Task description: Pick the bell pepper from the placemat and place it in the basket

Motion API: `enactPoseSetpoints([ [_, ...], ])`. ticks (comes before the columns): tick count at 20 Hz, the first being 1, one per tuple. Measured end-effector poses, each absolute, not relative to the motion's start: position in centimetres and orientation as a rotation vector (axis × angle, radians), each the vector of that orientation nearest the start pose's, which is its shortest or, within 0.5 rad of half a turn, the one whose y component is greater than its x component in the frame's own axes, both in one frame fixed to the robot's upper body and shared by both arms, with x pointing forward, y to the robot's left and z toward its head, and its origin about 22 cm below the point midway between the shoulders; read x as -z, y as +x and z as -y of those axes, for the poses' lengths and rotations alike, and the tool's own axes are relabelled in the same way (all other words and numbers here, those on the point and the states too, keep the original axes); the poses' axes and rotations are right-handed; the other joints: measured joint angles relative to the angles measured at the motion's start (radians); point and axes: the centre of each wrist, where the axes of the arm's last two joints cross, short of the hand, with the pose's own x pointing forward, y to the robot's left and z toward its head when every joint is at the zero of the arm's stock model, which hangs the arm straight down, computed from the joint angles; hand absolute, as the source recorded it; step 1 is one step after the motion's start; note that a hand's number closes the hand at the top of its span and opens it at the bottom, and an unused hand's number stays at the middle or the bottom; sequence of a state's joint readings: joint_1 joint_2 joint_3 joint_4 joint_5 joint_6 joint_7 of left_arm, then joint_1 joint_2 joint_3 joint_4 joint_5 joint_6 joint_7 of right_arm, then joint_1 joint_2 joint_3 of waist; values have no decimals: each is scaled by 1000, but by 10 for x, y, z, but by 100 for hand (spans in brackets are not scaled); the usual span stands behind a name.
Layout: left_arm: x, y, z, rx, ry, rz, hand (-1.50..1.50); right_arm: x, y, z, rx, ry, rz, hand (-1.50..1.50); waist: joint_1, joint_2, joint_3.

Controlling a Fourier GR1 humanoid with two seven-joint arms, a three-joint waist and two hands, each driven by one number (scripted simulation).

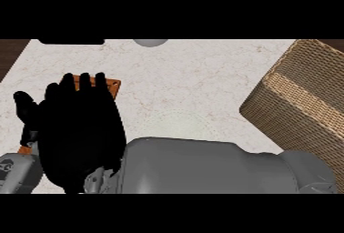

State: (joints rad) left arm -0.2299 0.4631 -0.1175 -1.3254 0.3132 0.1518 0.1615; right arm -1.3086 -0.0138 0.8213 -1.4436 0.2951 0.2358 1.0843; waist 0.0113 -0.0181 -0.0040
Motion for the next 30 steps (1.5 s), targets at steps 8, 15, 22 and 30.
enactPoseSetpoints([
  [8,-35,296,-316,67,197,1368,0,-279,225,-64,-1597,-466,1448,-150,-20,4,3],
  [15,-31,288,-324,59,206,1369,0,-286,210,-25,-1555,-378,1533,-150,-28,7,4],
  [22,-31,287,-315,60,201,1378,0,-240,200,9,-1531,-395,1547,-150,-25,12,4],
  [30,-38,288,-311,74,190,1382,0,-156,201,10,-1447,-477,1543,-150,-12,17,5],
])
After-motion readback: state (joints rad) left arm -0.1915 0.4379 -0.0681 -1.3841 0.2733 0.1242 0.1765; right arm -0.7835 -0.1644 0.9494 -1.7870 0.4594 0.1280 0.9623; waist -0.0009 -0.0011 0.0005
